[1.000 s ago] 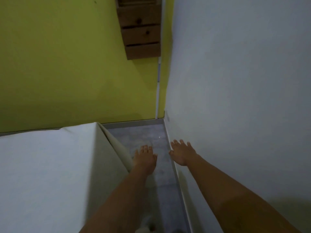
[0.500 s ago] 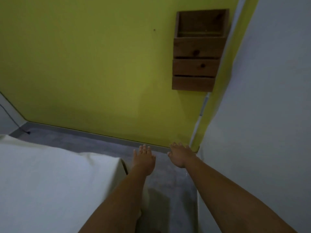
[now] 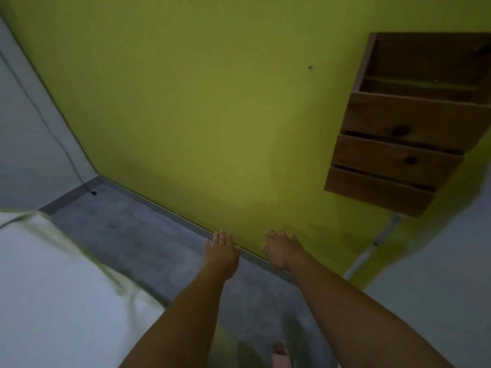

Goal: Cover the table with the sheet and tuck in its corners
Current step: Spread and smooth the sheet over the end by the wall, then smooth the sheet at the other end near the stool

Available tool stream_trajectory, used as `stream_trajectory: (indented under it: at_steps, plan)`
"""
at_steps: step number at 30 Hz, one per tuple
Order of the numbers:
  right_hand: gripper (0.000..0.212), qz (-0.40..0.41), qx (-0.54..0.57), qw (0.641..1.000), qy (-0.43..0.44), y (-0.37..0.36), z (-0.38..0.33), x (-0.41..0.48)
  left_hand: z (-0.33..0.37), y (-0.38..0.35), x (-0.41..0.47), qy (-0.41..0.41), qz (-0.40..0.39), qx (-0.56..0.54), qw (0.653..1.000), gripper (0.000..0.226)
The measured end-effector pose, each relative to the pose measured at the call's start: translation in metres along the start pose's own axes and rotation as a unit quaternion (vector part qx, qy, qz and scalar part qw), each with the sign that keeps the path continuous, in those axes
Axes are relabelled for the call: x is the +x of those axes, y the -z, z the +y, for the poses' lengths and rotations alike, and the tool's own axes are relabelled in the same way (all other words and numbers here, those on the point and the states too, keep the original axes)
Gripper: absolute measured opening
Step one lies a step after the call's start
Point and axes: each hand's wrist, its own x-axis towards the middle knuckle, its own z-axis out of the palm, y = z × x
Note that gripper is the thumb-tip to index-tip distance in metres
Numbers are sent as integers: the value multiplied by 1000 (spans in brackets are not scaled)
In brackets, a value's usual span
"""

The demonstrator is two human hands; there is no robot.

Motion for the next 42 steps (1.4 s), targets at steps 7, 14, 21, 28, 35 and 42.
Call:
stream_trajectory:
  at_steps: [7, 14, 21, 28, 35, 42]
  plan:
    - [55, 11, -53, 995, 89, 69, 8, 110, -10, 53, 79, 96, 35, -42, 994, 58]
    - [54, 10, -84, 977, 193, 106, -46, 181, -64, 72, 103, 208, 46, -86, 973, 57]
    - [55, 7, -119, 945, 304, 144, -147, 248, -161, 94, 110, 331, 70, -118, 934, 58]
    - [55, 24, -149, 911, 382, 188, -272, 319, -278, 128, 132, 395, 125, -131, 900, 57]
    - [54, 26, -171, 877, 448, 200, -392, 364, -376, 138, 136, 452, 132, -149, 870, 57]
    - [55, -1, -222, 823, 523, 194, -496, 394, -443, 122, 129, 537, 119, -200, 811, 56]
